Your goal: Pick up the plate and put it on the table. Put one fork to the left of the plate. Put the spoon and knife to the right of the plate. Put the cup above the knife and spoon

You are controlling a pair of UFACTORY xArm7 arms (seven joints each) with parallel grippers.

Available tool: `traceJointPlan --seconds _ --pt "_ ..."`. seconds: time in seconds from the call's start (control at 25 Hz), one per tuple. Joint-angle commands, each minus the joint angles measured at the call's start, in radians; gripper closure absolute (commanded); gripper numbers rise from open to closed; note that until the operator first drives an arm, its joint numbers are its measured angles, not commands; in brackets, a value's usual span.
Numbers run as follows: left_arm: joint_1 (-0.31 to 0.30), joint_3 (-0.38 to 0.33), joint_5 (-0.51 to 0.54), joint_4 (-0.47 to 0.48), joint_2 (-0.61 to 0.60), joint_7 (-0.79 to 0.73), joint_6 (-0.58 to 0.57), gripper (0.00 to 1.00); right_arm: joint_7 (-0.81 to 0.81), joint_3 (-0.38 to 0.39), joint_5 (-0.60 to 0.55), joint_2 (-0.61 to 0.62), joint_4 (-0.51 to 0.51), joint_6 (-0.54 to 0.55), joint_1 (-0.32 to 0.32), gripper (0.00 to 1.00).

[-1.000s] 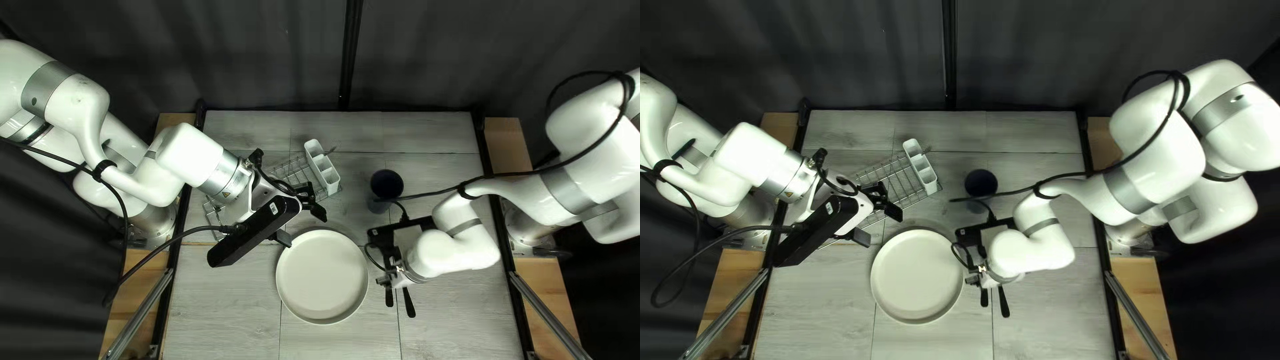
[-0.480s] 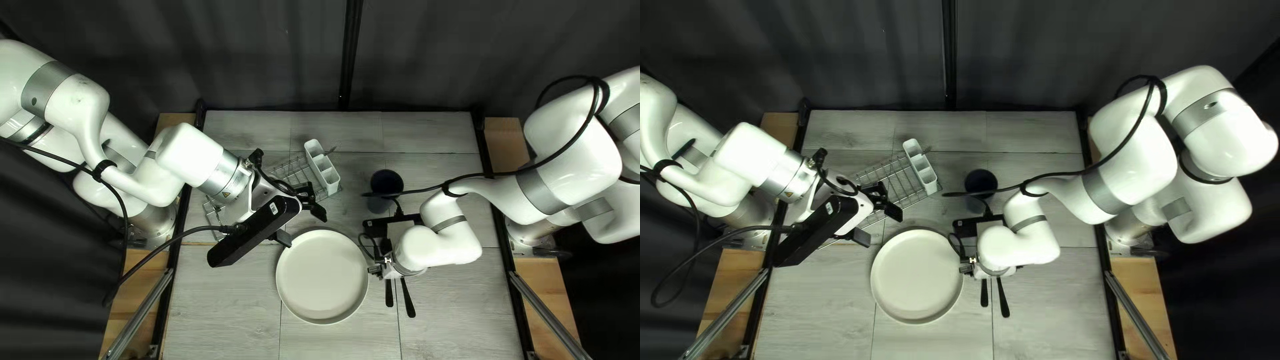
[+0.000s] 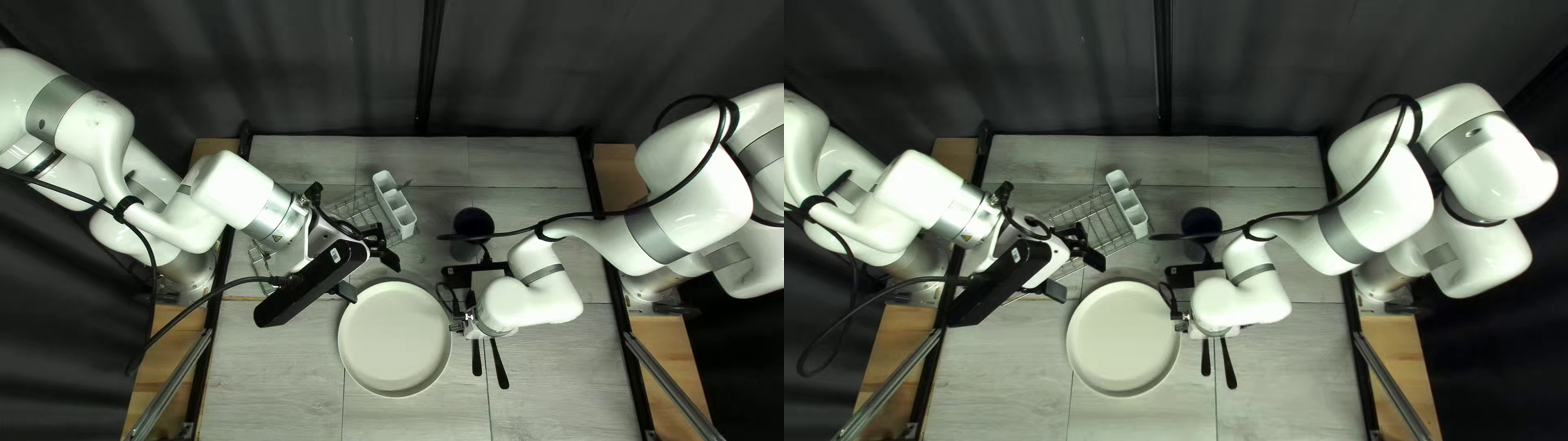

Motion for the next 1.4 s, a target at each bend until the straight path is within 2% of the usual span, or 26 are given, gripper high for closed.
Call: traceJointPlan --seconds 0.04,0.08,0.12,0.16,0.24,0.28,0.6,0.76,0.84,0.96,1.16,1.4 --pt "0.0 0.0 0.0 0.0 0.0 0.0 0.0 0.0 0.009 -0.001 -0.001 0.002 0.005 0.003 0.002 0.32" --pt "0.0 0.0 0.0 0.0 0.0 0.0 0.0 0.0 0.011 -0.002 -0.002 0.002 0.004 0.001 0.002 0.54" --pt "0.0 0.0 0.0 0.0 0.0 0.0 0.0 0.0 0.014 -0.002 -0.002 0.003 0.002 -0.002 0.003 0.58" --pt "0.0 0.0 0.0 0.0 0.0 0.0 0.0 0.0 0.016 -0.002 -0.002 0.004 0.002 -0.004 0.003 0.79" --pt "0.0 0.0 0.0 0.0 0.0 0.0 0.0 0.0 0.02 -0.003 -0.003 0.007 0.003 -0.008 0.003 0.82" --pt "0.0 0.0 0.0 0.0 0.0 0.0 0.0 0.0 0.022 -0.004 -0.003 0.008 0.003 -0.009 0.003 0.9" --pt "0.0 0.0 0.0 0.0 0.0 0.0 0.0 0.0 0.046 -0.002 -0.007 0.007 0.006 -0.012 0.014 0.9" --pt "0.0 0.0 0.0 0.0 0.0 0.0 0.0 0.0 0.121 0.013 -0.042 -0.035 0.036 0.068 0.056 0.92" --pt "0.0 0.0 0.0 0.0 0.0 0.0 0.0 0.0 0.174 0.027 -0.065 -0.071 0.048 0.12 0.081 0.97" --pt "0.0 0.0 0.0 0.0 0.0 0.0 0.0 0.0 0.218 0.038 -0.088 -0.081 0.069 0.154 0.104 0.98" --pt "0.0 0.0 0.0 0.0 0.0 0.0 0.0 0.0 0.226 0.033 -0.102 -0.02 0.108 0.137 0.106 0.98" --pt "0.0 0.0 0.0 0.0 0.0 0.0 0.0 0.0 0.183 0.025 -0.083 0.005 0.089 0.08 0.079 0.98"
